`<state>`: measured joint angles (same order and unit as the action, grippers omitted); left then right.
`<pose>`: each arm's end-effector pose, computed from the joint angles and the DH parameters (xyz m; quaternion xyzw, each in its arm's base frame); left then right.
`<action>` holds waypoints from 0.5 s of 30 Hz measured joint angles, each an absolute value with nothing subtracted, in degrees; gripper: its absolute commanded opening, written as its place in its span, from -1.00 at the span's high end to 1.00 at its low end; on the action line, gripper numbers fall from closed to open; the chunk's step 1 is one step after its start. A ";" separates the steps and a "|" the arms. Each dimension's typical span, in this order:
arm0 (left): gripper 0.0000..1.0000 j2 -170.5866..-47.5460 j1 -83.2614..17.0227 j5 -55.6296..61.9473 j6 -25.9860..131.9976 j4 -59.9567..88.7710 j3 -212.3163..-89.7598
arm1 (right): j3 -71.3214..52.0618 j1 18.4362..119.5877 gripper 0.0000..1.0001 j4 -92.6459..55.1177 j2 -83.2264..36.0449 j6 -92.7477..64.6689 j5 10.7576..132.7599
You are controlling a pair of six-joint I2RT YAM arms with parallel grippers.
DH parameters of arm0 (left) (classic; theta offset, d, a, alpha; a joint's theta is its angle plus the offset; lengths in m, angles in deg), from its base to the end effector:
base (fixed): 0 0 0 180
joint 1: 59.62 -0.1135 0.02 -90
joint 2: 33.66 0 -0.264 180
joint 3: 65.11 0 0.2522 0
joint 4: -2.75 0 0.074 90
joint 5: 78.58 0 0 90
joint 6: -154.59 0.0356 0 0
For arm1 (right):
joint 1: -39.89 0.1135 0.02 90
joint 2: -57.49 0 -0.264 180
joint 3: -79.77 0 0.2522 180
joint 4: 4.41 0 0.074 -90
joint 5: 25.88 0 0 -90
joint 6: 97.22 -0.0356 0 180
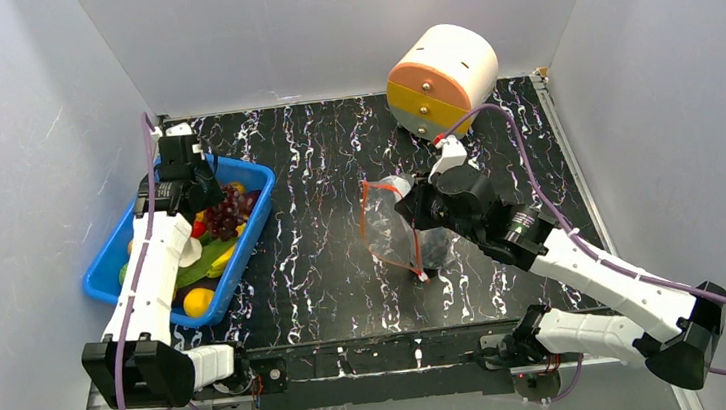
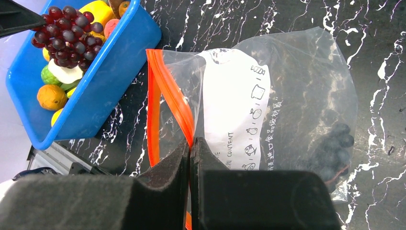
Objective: Place the food in the zip-top bag and seal the zipper
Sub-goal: Pick up the fake fruit from the bin.
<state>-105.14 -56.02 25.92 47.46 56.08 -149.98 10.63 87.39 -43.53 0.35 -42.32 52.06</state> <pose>0.2647 -0.0077 0.3526 -0.1589 0.8863 0.0370 0.4334 0.1543 0.1574 0.3381 -0.0372 0.8494 0.2750 0.4488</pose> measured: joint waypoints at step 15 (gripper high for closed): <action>0.68 -102.08 -56.02 22.32 47.44 58.42 -156.19 | 10.61 87.39 1.00 -39.73 -2.69 -45.92 53.44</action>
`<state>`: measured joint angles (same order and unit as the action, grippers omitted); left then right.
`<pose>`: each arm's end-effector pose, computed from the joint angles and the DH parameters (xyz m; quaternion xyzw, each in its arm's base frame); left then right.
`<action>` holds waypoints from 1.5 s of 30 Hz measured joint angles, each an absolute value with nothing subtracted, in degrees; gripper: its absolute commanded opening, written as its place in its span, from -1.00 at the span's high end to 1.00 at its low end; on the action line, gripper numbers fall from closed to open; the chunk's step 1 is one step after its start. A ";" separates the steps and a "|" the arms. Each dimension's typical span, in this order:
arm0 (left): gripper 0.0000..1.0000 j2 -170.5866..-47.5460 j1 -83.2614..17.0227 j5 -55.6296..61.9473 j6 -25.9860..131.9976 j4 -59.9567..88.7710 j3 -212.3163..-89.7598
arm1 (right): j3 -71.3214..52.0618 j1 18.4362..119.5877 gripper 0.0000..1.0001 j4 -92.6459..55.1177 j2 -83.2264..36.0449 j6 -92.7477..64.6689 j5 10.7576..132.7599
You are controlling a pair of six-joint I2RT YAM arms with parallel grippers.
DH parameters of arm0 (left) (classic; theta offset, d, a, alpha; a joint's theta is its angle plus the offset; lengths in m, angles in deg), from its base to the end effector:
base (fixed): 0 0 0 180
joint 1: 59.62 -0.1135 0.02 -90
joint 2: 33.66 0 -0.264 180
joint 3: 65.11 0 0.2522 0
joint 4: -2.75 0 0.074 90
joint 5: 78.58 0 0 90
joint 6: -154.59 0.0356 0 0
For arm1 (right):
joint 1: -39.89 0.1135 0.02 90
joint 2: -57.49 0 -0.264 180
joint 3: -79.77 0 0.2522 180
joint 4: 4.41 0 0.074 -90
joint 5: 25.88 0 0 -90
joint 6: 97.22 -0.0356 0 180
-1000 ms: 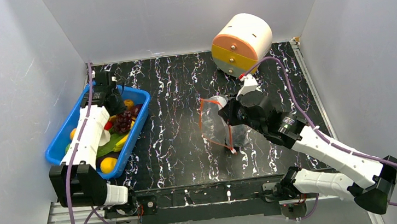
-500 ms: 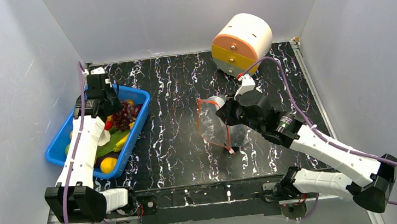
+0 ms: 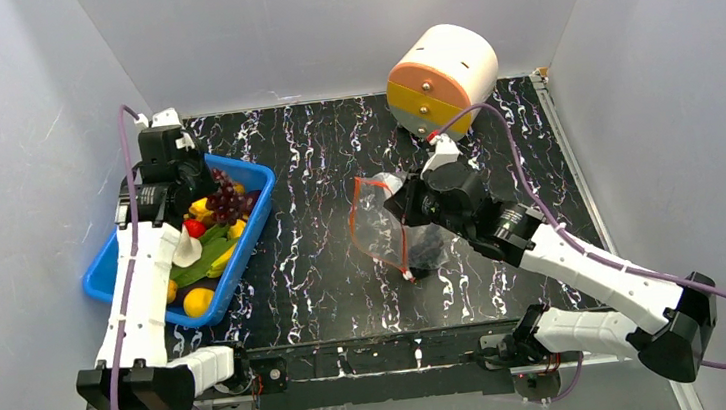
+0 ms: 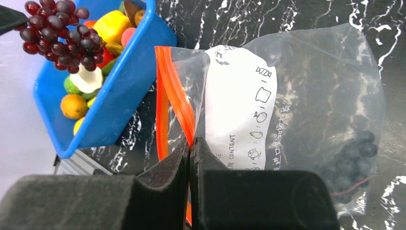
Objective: Place the food in the zip-top bag and seal the zipper
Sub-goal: Pick up the fake fruit from the bin, then place the fake fruit in the zipper food storage bag.
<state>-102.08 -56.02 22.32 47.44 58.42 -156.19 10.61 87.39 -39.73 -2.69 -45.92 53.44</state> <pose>0.2469 -0.0088 0.3968 -0.1482 0.8634 -0.0034 0.4822 0.1640 0.1692 0.3336 -0.0160 0.8472 0.3011 0.4374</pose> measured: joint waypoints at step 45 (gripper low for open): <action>0.73 -88.14 -56.02 -28.37 21.23 35.71 -144.73 | 5.14 87.39 1.00 -16.69 -22.23 -62.01 64.46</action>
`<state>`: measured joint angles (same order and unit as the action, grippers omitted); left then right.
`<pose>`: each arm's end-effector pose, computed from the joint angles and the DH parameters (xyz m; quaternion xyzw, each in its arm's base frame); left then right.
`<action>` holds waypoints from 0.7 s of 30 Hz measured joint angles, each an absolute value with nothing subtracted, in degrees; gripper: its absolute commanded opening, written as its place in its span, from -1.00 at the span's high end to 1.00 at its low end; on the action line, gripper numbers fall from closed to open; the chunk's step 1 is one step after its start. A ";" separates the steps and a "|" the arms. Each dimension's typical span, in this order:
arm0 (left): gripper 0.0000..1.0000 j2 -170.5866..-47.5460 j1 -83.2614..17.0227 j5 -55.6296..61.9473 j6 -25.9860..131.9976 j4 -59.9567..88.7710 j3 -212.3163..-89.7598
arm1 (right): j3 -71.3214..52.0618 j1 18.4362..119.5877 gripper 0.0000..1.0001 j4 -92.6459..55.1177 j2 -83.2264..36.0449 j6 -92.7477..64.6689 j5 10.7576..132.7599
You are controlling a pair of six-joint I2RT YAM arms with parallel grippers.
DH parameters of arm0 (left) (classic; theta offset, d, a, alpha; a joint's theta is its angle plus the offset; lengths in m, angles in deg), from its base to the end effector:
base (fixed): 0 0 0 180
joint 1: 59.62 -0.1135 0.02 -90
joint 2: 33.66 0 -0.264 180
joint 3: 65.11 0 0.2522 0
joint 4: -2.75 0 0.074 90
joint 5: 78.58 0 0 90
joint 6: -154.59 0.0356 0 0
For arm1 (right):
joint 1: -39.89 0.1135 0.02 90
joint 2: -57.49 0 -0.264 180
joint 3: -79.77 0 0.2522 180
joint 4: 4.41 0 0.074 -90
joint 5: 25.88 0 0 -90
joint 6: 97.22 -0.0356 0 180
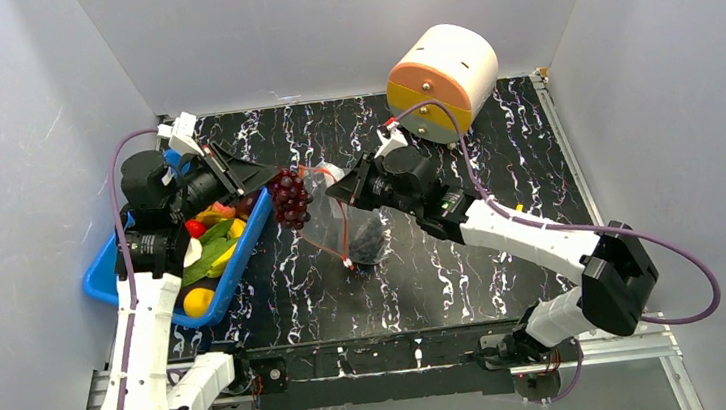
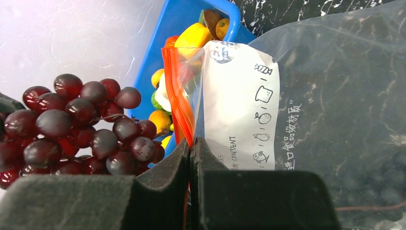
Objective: Place the food in the zip-top bag and seal the zipper
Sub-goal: Place the fake fruit in the zipper food storage bag.
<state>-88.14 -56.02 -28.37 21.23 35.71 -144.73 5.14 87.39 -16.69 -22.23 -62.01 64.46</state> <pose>0.1935 -0.0350 0.4217 -0.0307 0.7425 -0.4815 0.4647 0.2219 0.2425 0.3182 0.0495 0.8043 0.4627 0.3697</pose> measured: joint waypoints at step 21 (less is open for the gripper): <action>0.74 -85.82 -56.02 -33.24 8.60 18.95 -132.69 | 2.41 87.39 1.00 -14.44 -23.70 -64.63 67.39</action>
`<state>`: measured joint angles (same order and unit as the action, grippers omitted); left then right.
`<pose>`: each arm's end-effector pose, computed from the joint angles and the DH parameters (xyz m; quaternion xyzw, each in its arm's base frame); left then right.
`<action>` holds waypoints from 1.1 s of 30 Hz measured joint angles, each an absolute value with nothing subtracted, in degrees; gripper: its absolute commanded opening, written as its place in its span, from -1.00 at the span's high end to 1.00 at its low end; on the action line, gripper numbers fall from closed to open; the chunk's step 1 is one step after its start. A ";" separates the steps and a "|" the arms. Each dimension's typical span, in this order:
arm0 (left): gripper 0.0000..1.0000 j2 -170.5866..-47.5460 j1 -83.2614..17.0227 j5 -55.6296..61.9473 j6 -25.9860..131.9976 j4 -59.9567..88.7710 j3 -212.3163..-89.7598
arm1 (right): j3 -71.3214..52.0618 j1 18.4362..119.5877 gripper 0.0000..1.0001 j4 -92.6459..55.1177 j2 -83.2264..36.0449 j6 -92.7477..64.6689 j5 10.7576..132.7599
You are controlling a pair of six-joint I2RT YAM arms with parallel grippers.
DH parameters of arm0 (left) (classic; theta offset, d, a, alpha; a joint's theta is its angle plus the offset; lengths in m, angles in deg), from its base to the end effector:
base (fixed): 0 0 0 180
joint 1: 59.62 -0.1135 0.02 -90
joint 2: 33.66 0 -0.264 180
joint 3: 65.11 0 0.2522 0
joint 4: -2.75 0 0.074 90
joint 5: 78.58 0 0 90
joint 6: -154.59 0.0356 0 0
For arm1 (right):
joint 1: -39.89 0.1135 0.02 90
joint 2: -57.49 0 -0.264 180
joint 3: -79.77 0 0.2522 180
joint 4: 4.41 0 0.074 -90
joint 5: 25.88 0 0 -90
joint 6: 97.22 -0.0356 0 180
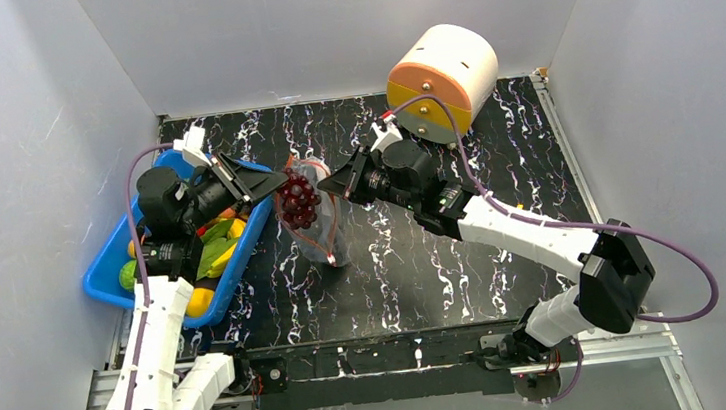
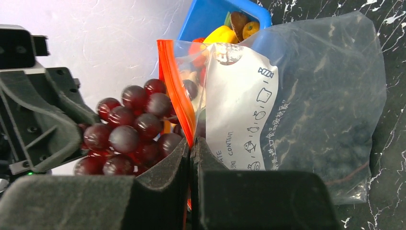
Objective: Place the food in the zip-top bag and seal the zipper
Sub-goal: Place the fake fruit in the zipper food storage bag.
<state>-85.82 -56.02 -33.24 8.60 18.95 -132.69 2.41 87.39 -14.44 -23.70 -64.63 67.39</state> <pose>0.1985 -0.0376 0.3877 -0.0513 0.7087 -0.5575 0.4293 0.2266 0.2502 0.3313 0.0504 0.7855 0.5024 0.3578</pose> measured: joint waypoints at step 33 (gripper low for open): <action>-0.19 -89.69 -56.02 -28.70 19.83 27.97 -127.62 | 1.93 87.39 1.00 -13.59 -24.55 -65.83 69.92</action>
